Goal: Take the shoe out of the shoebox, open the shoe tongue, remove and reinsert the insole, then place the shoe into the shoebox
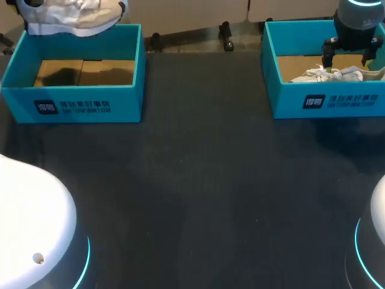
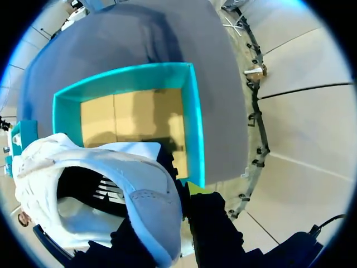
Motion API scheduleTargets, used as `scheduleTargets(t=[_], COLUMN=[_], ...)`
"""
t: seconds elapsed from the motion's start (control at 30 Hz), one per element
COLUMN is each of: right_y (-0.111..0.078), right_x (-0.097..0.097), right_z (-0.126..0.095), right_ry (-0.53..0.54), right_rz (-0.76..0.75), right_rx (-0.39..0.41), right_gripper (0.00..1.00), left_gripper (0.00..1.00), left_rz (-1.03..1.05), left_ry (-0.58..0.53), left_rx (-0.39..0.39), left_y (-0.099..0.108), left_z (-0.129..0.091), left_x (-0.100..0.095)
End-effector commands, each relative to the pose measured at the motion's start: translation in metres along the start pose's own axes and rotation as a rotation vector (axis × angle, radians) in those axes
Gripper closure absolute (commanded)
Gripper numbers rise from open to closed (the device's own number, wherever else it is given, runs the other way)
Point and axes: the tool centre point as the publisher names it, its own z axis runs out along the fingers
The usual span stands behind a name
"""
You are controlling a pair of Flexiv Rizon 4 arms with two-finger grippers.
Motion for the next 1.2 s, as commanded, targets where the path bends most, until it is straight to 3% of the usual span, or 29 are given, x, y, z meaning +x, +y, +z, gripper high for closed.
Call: scheduleTargets(t=[0.03, 0.4, 0.9, 1.2], right_y=[-0.001, -0.001, -0.001, -0.001], right_x=[0.0, 0.0, 0.0, 0.0], right_z=[0.0, 0.0, 0.0, 0.0], right_ry=[0.0, 0.0, 0.0, 0.0], right_rz=[0.001, 0.001, 0.001, 0.001], right_rx=[-0.002, -0.002, -0.002, -0.002], right_gripper=[0.0, 0.0, 0.0, 0.0], left_gripper=[1.0, 1.0, 1.0, 1.0], left_rz=[0.007, 0.005, -0.004, 0.019], left_ry=[-0.008, -0.01, 0.027, 0.059], left_rx=[-0.008, 0.069, 0.094, 0.125], left_y=[-0.024, -0.066, -0.132, -0.174], left_z=[-0.017, -0.027, -0.048, -0.06], left_x=[-0.006, -0.022, -0.044, -0.068])
